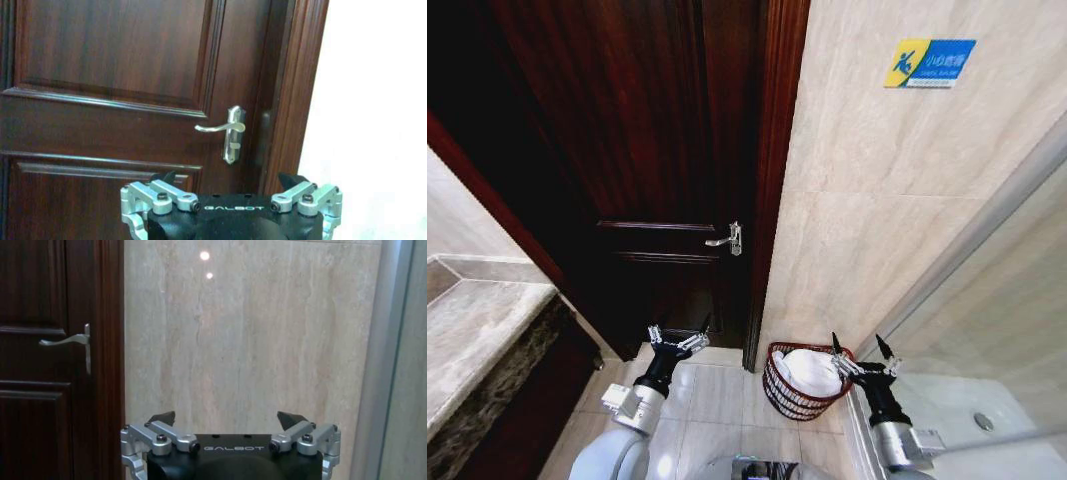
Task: Discard the used towel into the hamper.
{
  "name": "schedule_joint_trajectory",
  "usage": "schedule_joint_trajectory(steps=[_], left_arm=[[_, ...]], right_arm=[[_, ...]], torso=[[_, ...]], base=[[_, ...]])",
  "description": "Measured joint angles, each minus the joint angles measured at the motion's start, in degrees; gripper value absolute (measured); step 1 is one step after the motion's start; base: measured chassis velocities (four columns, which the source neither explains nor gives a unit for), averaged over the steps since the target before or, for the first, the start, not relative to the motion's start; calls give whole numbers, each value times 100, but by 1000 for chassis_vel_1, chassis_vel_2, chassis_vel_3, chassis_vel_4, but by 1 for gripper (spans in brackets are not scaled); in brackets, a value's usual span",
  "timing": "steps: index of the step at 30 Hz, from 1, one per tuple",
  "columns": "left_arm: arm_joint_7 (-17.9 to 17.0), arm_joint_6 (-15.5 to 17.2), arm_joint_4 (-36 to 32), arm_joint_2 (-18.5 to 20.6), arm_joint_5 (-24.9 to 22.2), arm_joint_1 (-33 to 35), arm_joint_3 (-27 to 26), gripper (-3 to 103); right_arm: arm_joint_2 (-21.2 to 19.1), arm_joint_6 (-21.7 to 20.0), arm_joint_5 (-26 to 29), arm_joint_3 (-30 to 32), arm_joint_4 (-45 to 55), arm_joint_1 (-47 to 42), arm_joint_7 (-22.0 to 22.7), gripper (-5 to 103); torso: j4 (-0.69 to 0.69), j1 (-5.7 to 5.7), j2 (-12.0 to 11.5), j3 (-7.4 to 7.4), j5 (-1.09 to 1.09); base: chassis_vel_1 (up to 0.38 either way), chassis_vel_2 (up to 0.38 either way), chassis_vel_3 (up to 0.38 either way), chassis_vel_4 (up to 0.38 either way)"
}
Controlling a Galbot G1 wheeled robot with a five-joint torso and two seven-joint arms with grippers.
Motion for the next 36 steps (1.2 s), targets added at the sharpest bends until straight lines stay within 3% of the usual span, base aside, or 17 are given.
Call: schedule_joint_trajectory(steps=[36], left_arm=[[0, 0, 0, 0, 0, 0, 0, 100]], right_arm=[[0, 0, 0, 0, 0, 0, 0, 100]], torso=[[1, 0, 1, 0, 0]], base=[[129, -129, -126, 127]])
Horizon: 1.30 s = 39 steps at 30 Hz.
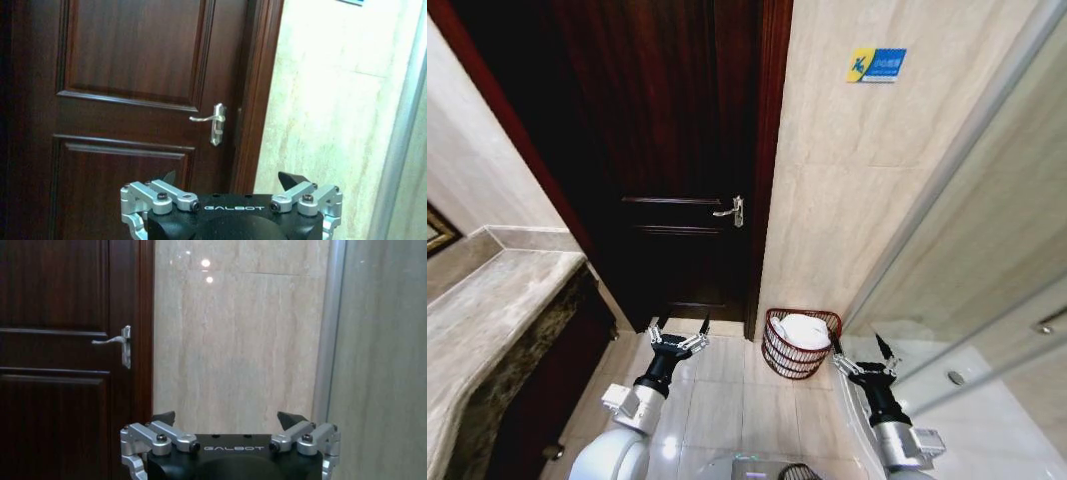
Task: Discard the used towel into the hamper.
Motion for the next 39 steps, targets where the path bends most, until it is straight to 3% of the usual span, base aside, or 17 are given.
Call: schedule_joint_trajectory(steps=[39], left_arm=[[0, 0, 0, 0, 0, 0, 0, 100]], right_arm=[[0, 0, 0, 0, 0, 0, 0, 100]], torso=[[-1, 0, -1, 0, 0]], base=[[172, -178, -175, 174]])
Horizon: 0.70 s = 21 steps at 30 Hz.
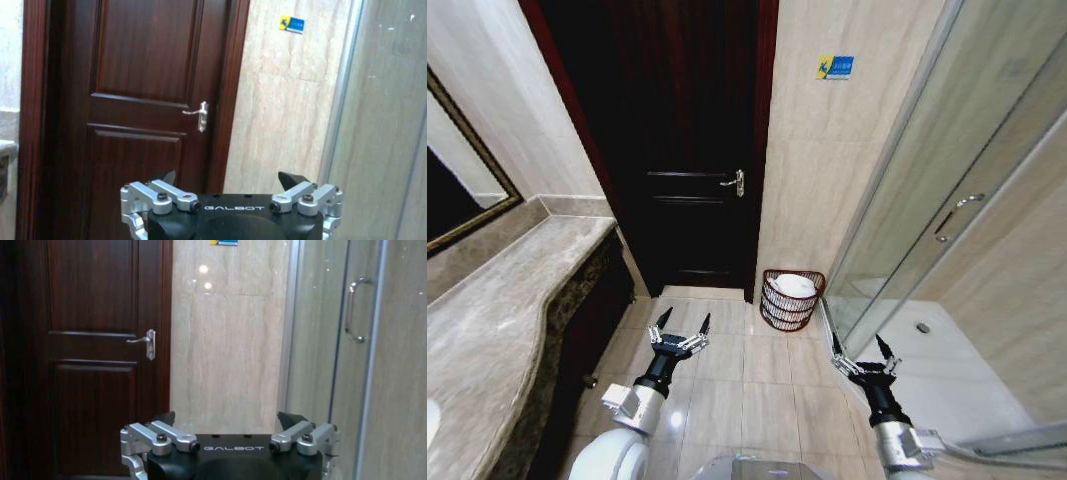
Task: Discard the used towel into the hamper.
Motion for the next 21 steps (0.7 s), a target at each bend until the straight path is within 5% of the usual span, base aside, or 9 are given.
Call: schedule_joint_trajectory(steps=[21], left_arm=[[0, 0, 0, 0, 0, 0, 0, 100]], right_arm=[[0, 0, 0, 0, 0, 0, 0, 100]], torso=[[0, -1, 1, -1, 0]], base=[[177, -173, -178, 171]])
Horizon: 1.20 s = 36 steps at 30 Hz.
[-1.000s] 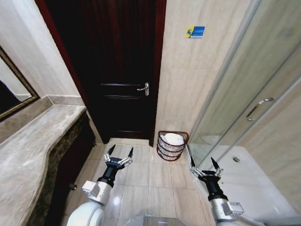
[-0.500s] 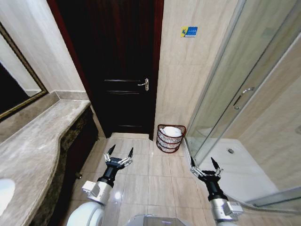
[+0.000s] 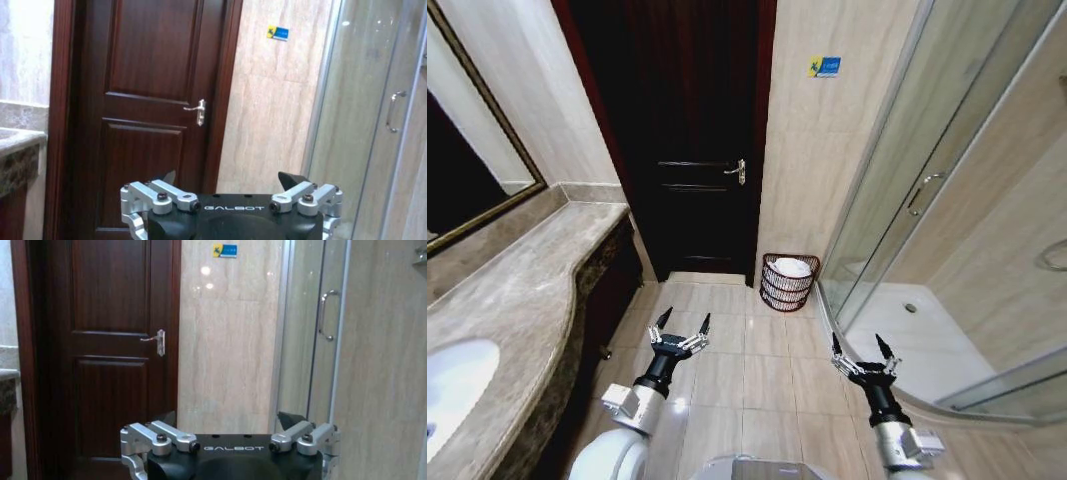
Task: Discard the used towel into the hamper.
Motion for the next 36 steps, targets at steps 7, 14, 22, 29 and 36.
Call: schedule_joint_trajectory(steps=[7, 14, 22, 29, 36], left_arm=[[0, 0, 0, 0, 0, 0, 0, 100], [0, 0, 0, 0, 0, 0, 0, 100], [0, 0, 0, 0, 0, 0, 0, 100], [0, 0, 0, 0, 0, -1, 0, 100], [0, 0, 0, 0, 0, 0, 0, 100]], right_arm=[[0, 0, 0, 0, 0, 0, 0, 100], [0, 0, 0, 0, 0, 0, 0, 100], [0, 0, 0, 0, 0, 0, 0, 100], [0, 0, 0, 0, 0, 0, 0, 100], [0, 0, 0, 0, 0, 0, 0, 100]], torso=[[0, 1, 0, 0, 0], [1, 1, 0, 1, 0], [0, -1, 1, 0, 1], [1, 4, -1, 1, 0], [0, 1, -1, 1, 0]], base=[[180, -170, -170, 170], [162, -166, -173, 172], [79, -87, -77, 82], [0, 0, 0, 0], [0, 0, 0, 0]])
